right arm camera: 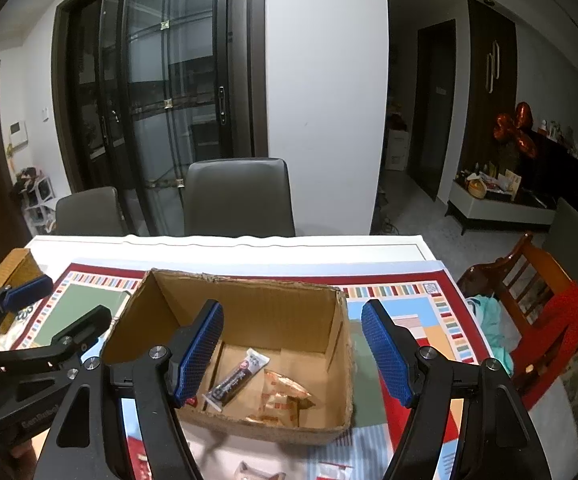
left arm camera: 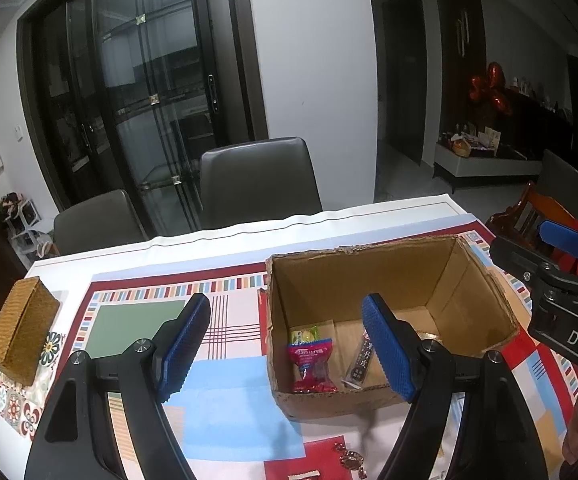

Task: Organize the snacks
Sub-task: 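Withdraw both open tools from the box back toward the remaining snacks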

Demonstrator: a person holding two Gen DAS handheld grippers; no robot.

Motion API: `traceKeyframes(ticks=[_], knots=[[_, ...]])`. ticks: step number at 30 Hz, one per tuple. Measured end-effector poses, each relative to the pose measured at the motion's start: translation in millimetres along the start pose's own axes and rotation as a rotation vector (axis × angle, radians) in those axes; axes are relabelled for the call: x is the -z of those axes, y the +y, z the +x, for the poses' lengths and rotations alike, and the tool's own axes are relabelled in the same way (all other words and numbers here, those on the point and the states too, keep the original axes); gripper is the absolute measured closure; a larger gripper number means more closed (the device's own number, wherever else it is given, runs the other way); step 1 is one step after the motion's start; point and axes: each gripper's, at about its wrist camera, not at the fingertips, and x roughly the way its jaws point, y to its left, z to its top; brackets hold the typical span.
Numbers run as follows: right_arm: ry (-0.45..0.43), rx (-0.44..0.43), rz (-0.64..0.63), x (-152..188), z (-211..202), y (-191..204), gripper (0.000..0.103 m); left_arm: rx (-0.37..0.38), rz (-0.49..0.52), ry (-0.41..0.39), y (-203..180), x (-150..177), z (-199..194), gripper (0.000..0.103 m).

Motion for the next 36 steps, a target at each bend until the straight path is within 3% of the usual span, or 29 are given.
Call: traceKeyframes(ticks=[16,36], knots=[[-0.027,-0.002,0.003,17,-25,1,0.031,-0.009,0.029,-0.012,-4,16,-24,0.025],[0.006,-0.005,0.021,55,-47,0,0.031,-0.014,0.057,0.002,-16,52,-43,0.025]])
